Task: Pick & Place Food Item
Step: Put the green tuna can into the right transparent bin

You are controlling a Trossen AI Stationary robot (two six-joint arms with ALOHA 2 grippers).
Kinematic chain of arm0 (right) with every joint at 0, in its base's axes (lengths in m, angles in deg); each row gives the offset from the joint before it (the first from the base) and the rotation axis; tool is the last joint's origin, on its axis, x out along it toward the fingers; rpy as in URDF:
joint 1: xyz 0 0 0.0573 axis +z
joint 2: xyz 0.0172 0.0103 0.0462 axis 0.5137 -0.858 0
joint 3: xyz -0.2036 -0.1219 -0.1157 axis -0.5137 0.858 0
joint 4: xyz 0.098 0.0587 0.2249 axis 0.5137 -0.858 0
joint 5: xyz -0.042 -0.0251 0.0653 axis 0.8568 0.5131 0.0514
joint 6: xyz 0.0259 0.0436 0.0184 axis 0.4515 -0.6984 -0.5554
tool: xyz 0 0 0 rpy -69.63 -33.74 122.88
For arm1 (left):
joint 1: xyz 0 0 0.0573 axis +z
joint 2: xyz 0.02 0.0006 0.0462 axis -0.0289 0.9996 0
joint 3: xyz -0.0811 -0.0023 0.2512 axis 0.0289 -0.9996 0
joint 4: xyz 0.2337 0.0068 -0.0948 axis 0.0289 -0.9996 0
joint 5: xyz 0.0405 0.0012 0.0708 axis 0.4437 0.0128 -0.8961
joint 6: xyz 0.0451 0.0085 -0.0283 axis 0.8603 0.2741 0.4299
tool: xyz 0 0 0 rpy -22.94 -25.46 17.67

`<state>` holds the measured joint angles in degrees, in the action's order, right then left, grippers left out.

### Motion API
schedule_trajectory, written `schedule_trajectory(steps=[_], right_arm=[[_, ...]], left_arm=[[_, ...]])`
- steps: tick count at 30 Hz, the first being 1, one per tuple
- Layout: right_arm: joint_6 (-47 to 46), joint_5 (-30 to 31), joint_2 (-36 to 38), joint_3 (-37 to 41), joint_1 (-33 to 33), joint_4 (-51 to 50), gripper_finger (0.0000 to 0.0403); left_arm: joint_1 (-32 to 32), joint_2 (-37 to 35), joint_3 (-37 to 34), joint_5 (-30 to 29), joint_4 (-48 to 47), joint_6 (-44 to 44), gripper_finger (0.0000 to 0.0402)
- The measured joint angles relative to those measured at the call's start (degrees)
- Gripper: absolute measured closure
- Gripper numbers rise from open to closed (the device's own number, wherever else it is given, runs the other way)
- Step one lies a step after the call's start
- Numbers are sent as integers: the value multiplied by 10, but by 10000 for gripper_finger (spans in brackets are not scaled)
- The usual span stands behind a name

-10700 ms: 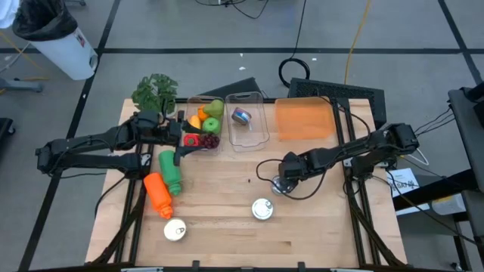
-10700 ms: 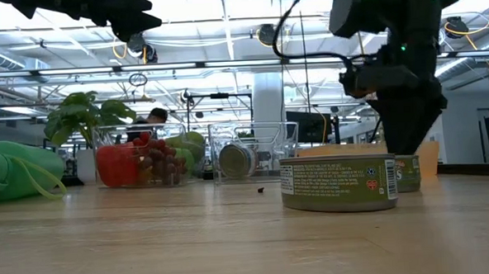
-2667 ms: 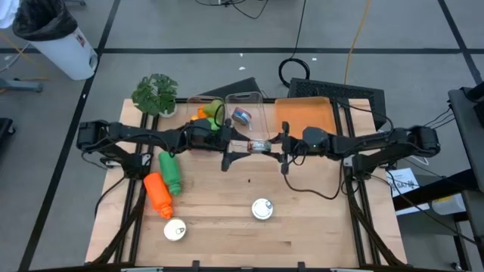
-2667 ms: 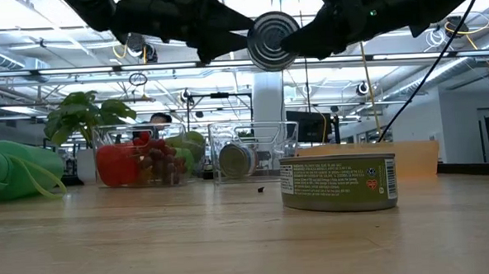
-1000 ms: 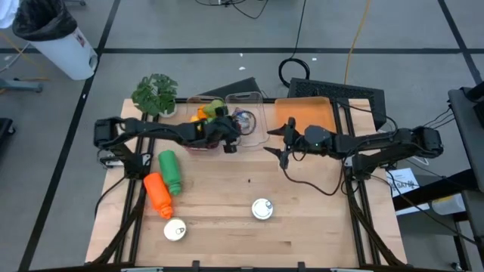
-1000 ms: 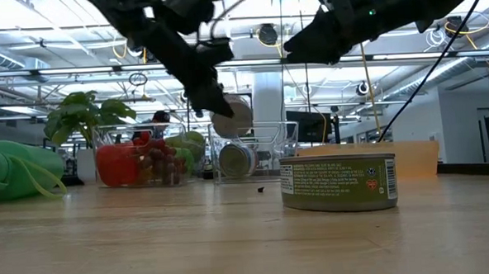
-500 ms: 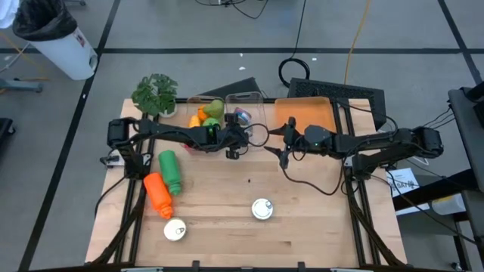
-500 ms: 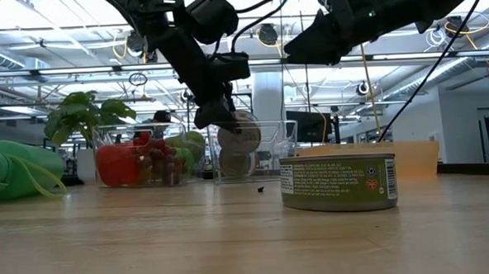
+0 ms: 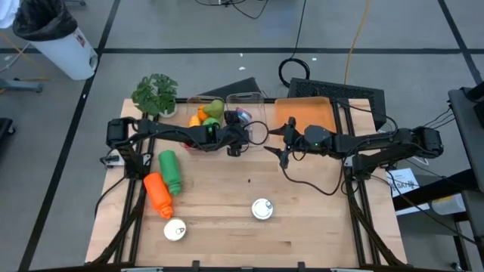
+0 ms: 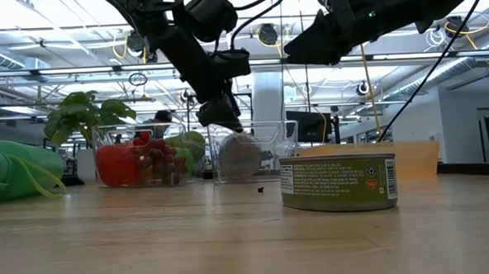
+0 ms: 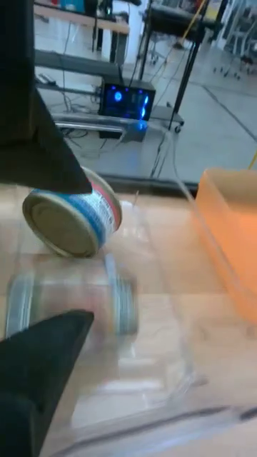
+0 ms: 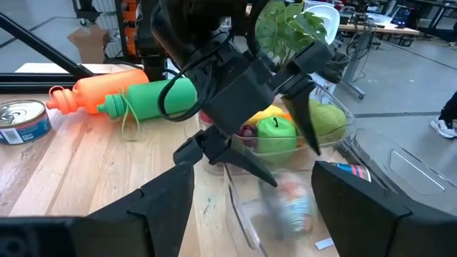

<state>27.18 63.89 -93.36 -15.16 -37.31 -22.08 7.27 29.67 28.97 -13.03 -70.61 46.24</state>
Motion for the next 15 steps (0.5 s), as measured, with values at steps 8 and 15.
schedule_trajectory(steps=[8,15], right_arm=[[0,0,0,0,0,0,136],[-3,0,0,0,0,-6,136]], left_arm=[[-2,-5,-1,-11,8,-45,30],[-7,-77,-4,-1,-4,-93,32]])
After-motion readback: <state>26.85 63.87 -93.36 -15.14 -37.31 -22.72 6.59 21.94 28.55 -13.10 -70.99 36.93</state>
